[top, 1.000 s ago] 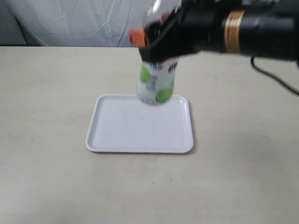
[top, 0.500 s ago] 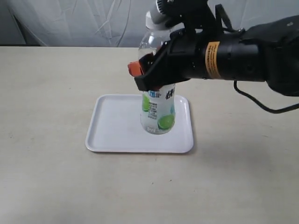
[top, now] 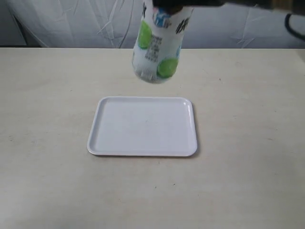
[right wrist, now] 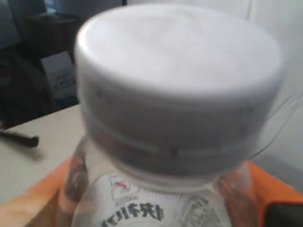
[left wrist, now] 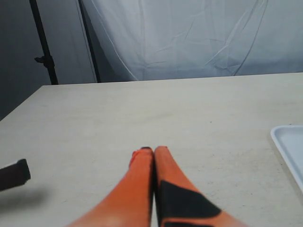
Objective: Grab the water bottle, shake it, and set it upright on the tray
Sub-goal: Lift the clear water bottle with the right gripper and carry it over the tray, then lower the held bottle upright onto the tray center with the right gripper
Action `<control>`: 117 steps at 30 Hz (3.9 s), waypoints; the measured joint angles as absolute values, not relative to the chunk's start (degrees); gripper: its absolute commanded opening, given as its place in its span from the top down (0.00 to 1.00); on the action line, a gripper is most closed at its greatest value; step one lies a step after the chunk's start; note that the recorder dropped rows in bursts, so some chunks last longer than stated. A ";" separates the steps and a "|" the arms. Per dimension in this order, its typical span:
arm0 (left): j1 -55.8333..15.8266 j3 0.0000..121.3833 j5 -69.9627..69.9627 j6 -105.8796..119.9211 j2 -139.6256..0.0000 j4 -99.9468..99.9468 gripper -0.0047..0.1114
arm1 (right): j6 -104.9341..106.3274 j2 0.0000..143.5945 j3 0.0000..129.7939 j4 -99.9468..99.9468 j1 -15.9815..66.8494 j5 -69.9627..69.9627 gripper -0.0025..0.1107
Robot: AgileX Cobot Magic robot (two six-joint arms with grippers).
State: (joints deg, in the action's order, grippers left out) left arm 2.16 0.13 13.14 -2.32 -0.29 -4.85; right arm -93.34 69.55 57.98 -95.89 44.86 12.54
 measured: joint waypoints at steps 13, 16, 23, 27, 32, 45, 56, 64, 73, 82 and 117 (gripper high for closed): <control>2.16 0.13 13.14 -2.32 -0.29 -4.85 0.96 | -93.23 84.12 56.66 -98.40 45.20 4.09 0.99; 2.16 0.13 13.14 -2.32 -0.29 -4.85 0.96 | -94.50 84.26 56.66 -94.41 44.69 -9.80 0.99; 2.16 0.13 13.14 -2.32 -0.29 -4.85 0.96 | -90.38 86.09 56.85 -90.71 44.49 22.56 0.99; 2.16 0.13 13.14 -2.32 -0.29 -4.85 0.96 | -87.13 86.82 56.85 -92.36 45.74 29.72 0.99; 2.16 0.13 13.14 -2.32 -0.29 -4.85 0.96 | -88.41 87.18 56.85 -89.32 45.18 -2.17 0.99; 2.16 0.13 13.14 -2.32 -0.29 -4.85 0.96 | -83.48 88.41 56.85 -85.37 45.62 26.31 0.99; 2.16 0.13 13.14 -2.32 -0.29 -4.85 0.96 | -83.68 89.21 56.85 -81.67 43.97 -4.75 0.99; 2.16 0.13 13.14 -2.32 -0.29 -4.85 0.96 | -77.65 91.37 56.85 -77.31 46.36 30.52 0.99; 2.16 0.13 13.14 -2.32 -0.29 -4.85 0.96 | -75.32 91.64 57.19 -73.11 45.60 -14.37 0.99; 2.16 0.13 13.14 -2.32 -0.29 -4.85 0.96 | -77.10 91.64 58.11 -77.09 45.73 -1.51 0.99; 2.16 0.13 13.14 -2.32 -0.29 -4.85 0.96 | -30.43 108.84 62.50 -31.49 45.62 16.11 0.99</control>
